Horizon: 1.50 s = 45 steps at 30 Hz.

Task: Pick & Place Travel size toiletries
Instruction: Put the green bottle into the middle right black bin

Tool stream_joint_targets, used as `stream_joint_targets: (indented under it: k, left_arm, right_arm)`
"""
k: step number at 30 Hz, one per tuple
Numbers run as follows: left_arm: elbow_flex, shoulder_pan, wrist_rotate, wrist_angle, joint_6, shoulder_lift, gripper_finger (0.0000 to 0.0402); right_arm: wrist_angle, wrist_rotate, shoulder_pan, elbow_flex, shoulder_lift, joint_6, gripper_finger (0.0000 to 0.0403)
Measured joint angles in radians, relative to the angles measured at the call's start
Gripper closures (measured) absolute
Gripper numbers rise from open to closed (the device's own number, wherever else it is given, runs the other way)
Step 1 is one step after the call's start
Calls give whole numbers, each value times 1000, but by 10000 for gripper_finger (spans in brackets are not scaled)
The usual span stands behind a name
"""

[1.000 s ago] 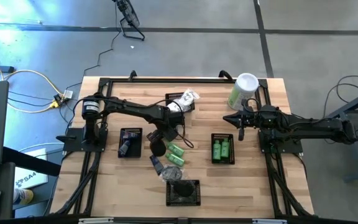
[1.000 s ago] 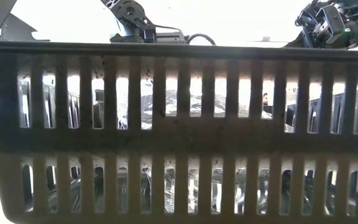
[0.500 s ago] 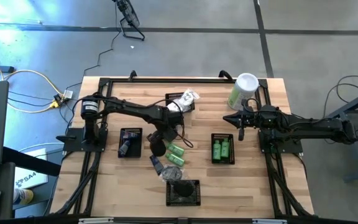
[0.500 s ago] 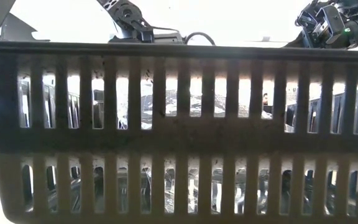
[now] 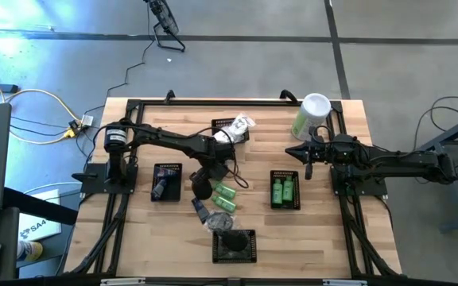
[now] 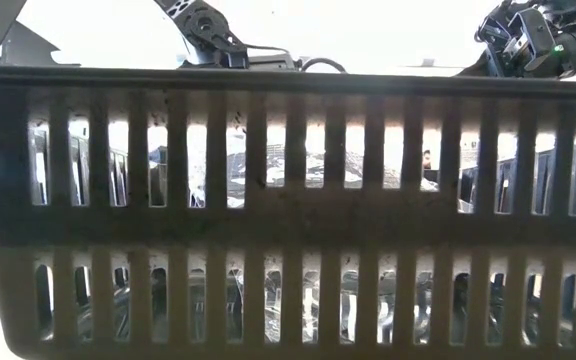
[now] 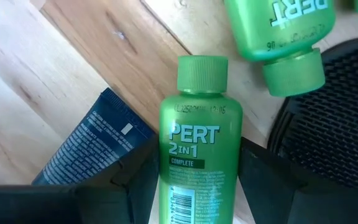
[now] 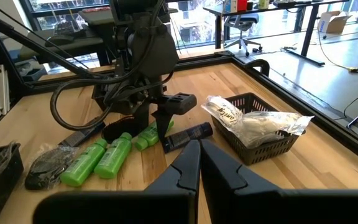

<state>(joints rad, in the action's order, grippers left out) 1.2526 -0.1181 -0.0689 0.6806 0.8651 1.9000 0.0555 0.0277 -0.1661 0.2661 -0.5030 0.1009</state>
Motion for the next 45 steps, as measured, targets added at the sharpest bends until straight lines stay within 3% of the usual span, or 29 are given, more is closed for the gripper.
stream_joint_targets:
  k: [19,25,31,39,45]
  left_arm:
    - [0,0,1,-38,-59,1,208]
    - [-1,0,3,-77,-243,2,208]
    - [-1,0,21,-103,-264,2,208]
    - [-1,0,26,-202,-276,2,208]
    - [6,0,26,-367,-425,2,208]
  right_arm:
    - [0,0,0,0,0,0,398]
    - [0,0,0,0,0,0,398]
    - [0,0,0,0,0,0,398]
    - [0,0,0,0,0,1,398]
    - [0,-4,0,0,0,3,398]
